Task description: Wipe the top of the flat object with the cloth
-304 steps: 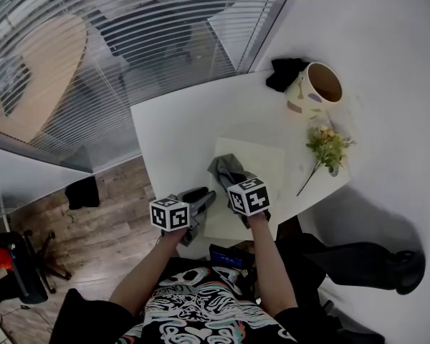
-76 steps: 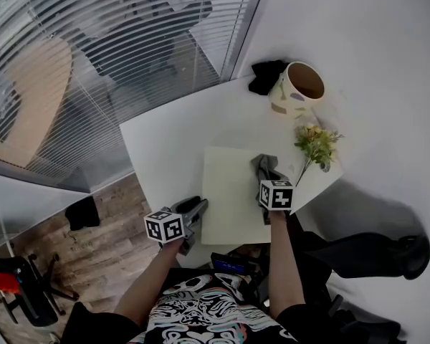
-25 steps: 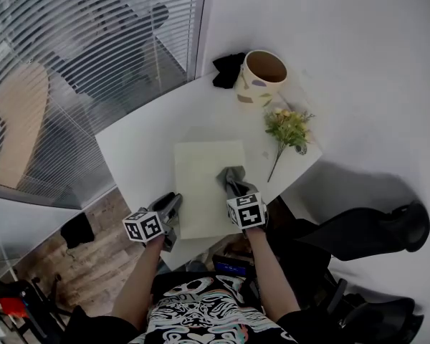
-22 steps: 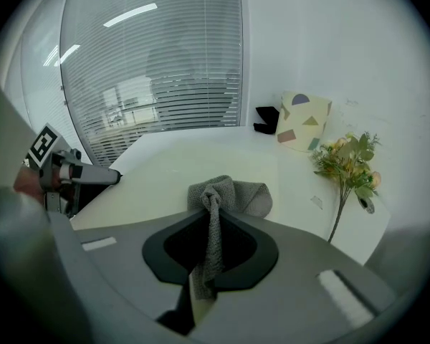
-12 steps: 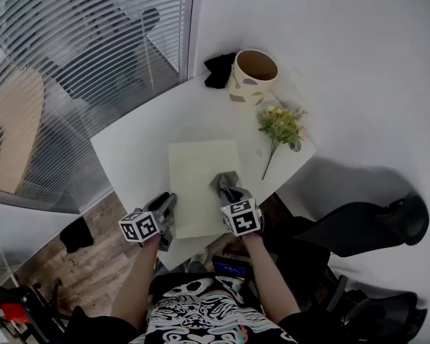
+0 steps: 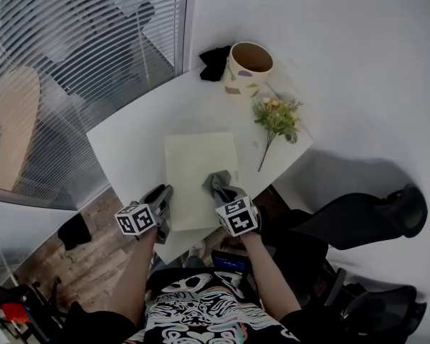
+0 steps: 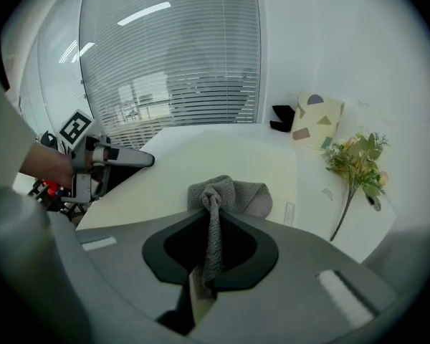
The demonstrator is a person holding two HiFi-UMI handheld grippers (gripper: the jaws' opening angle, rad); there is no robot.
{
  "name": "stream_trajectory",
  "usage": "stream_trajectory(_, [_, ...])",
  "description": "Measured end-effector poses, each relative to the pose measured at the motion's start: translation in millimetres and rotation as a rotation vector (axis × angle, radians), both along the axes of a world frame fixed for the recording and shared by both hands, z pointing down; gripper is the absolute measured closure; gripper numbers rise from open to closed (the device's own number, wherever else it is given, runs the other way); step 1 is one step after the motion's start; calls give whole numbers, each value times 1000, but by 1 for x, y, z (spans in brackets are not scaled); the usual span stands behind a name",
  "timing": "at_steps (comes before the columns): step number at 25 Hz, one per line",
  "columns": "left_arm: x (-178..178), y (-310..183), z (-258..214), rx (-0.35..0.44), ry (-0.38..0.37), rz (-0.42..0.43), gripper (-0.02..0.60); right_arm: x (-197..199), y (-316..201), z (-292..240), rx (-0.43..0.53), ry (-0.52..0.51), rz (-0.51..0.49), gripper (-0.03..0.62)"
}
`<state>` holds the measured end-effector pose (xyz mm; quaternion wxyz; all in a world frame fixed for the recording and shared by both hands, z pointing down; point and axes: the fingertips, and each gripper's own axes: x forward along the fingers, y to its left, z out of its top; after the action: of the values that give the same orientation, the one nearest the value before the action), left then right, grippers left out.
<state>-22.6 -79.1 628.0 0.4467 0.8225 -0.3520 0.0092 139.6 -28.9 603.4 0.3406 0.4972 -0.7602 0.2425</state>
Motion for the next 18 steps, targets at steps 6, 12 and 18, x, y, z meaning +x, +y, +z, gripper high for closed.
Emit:
stream_trajectory(6, [1,0,0,4,-2,-6,385,-13,6,1,-30,20,-55,579])
stream_trajectory(12, [2,0,1,1,3,-3,387,-23,7,10,-51,16,-89,579])
stream_trajectory(18, [2,2,2,-5,6,1,387,-34,0,10,-57,26,-121,579])
